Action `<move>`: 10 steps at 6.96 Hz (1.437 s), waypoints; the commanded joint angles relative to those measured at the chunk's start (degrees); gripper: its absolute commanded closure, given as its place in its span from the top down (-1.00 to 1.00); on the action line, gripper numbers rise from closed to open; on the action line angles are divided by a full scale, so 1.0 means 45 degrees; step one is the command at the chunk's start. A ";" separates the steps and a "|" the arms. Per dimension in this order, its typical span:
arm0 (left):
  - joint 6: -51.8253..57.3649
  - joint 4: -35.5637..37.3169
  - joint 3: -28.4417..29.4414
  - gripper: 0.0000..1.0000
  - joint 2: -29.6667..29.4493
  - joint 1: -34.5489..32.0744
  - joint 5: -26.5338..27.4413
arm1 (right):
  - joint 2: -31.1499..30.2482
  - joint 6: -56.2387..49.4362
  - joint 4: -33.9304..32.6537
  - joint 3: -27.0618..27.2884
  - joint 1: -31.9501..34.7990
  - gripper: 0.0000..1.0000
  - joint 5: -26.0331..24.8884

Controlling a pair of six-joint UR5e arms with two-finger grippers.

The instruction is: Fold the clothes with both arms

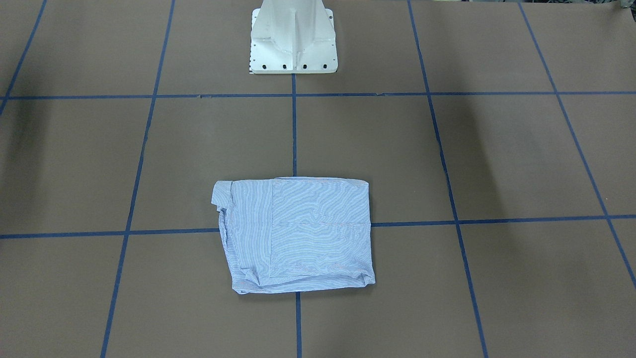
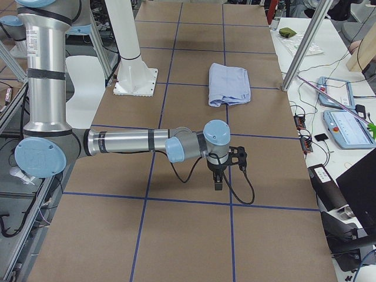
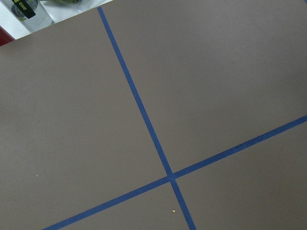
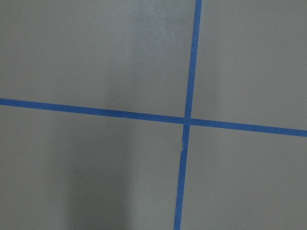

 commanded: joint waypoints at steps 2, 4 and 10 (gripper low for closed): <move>-0.0255 0.2741 -0.1696 1.00 0.0114 -0.0009 0.0009 | 0.0538 -0.0103 -0.1268 0.0046 0.0044 1.00 0.0660; -0.0216 0.3148 -0.2113 1.00 0.0153 0.0029 -0.0030 | 0.0344 0.0032 -0.1172 -0.0073 0.0063 1.00 0.1563; -0.0099 0.2679 -0.2114 1.00 0.0953 0.0029 0.0067 | 0.0167 0.0131 -0.1074 0.0690 0.0044 1.00 -0.0231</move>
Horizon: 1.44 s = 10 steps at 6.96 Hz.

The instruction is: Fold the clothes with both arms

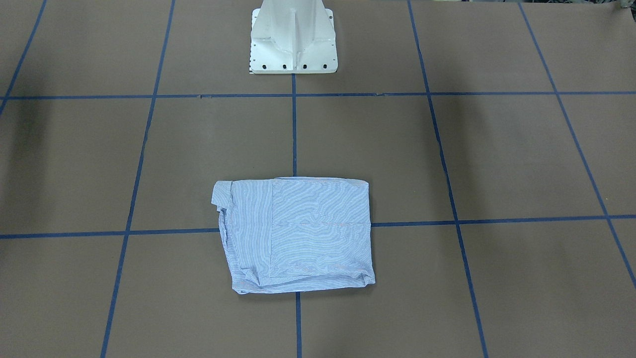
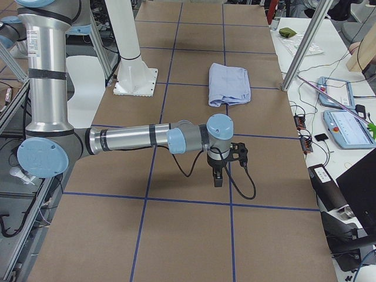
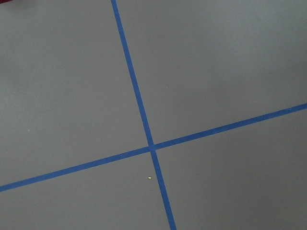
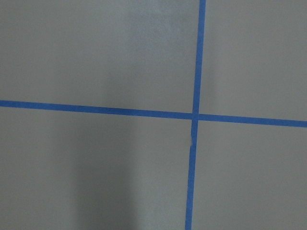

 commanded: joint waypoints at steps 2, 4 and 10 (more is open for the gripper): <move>-0.0054 -0.0101 -0.0049 1.00 -0.0007 0.0043 -0.0155 | 0.0098 0.0184 0.0017 -0.0019 -0.0113 1.00 -0.0482; 0.0004 -0.0120 0.0006 1.00 -0.0026 0.0062 -0.0078 | 0.0118 0.0185 -0.0003 -0.0214 -0.0134 1.00 -0.0365; -0.0034 -0.0608 -0.0130 1.00 -0.0046 0.0082 -0.0117 | 0.0704 0.0166 0.0172 -0.0215 -0.0212 1.00 -0.0169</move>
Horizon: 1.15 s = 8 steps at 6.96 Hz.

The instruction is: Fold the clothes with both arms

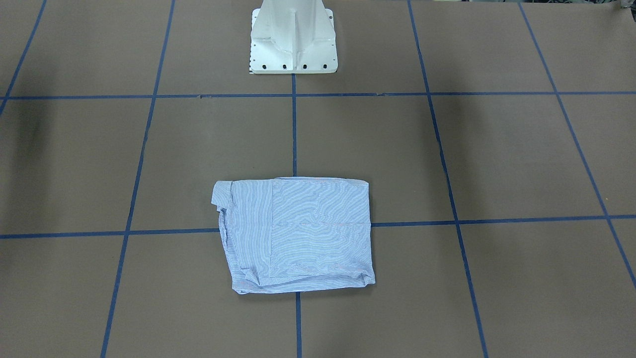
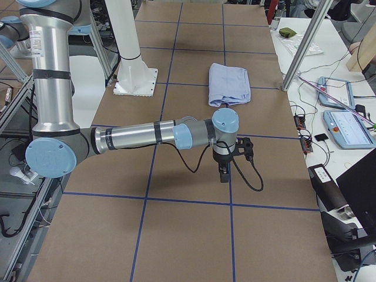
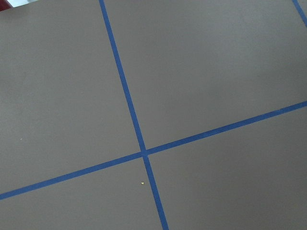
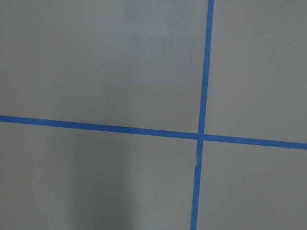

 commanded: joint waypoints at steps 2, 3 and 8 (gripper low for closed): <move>-0.0058 -0.0177 -0.0015 1.00 -0.0014 0.0004 0.0003 | 0.0129 -0.0002 0.0232 -0.0228 -0.0033 1.00 -0.0014; -0.0038 -0.0177 -0.0015 1.00 0.0006 0.0004 0.0003 | 0.0246 -0.0002 0.0232 -0.0325 -0.0053 1.00 -0.0014; -0.0058 -0.0294 -0.0015 1.00 0.0006 0.0004 0.0003 | 0.0383 0.0018 0.0232 -0.0346 -0.0131 1.00 0.0005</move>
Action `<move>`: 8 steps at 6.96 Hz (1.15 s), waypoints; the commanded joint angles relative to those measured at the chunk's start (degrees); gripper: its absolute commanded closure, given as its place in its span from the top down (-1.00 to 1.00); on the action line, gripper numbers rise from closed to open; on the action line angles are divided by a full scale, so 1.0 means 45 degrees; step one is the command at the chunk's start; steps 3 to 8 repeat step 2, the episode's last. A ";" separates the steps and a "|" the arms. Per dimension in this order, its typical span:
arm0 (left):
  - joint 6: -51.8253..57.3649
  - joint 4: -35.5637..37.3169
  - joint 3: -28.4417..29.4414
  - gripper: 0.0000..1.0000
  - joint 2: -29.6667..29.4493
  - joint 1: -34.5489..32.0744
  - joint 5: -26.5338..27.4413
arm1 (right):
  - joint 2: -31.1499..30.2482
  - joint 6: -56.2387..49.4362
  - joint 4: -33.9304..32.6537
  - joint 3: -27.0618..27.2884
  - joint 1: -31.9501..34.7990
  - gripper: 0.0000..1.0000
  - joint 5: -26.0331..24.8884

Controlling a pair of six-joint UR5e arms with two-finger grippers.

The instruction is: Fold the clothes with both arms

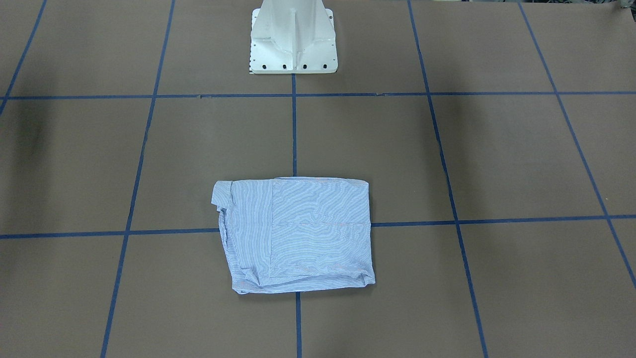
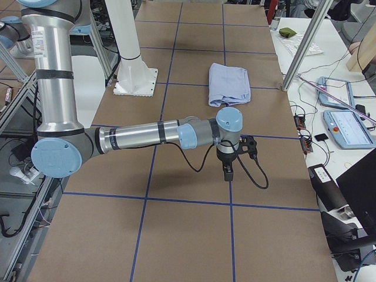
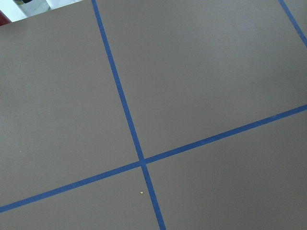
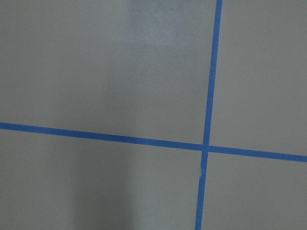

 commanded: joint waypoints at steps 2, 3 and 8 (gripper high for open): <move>-0.0001 -0.0011 -0.0016 1.00 -0.0011 0.0000 0.0000 | 0.0055 0.0003 0.0000 -0.0024 -0.0021 1.00 0.0007; -0.0001 -0.0011 -0.0016 1.00 -0.0011 0.0000 0.0000 | 0.0055 0.0003 0.0000 -0.0024 -0.0021 1.00 0.0007; -0.0001 -0.0011 -0.0016 1.00 -0.0011 0.0000 0.0000 | 0.0055 0.0003 0.0000 -0.0024 -0.0021 1.00 0.0007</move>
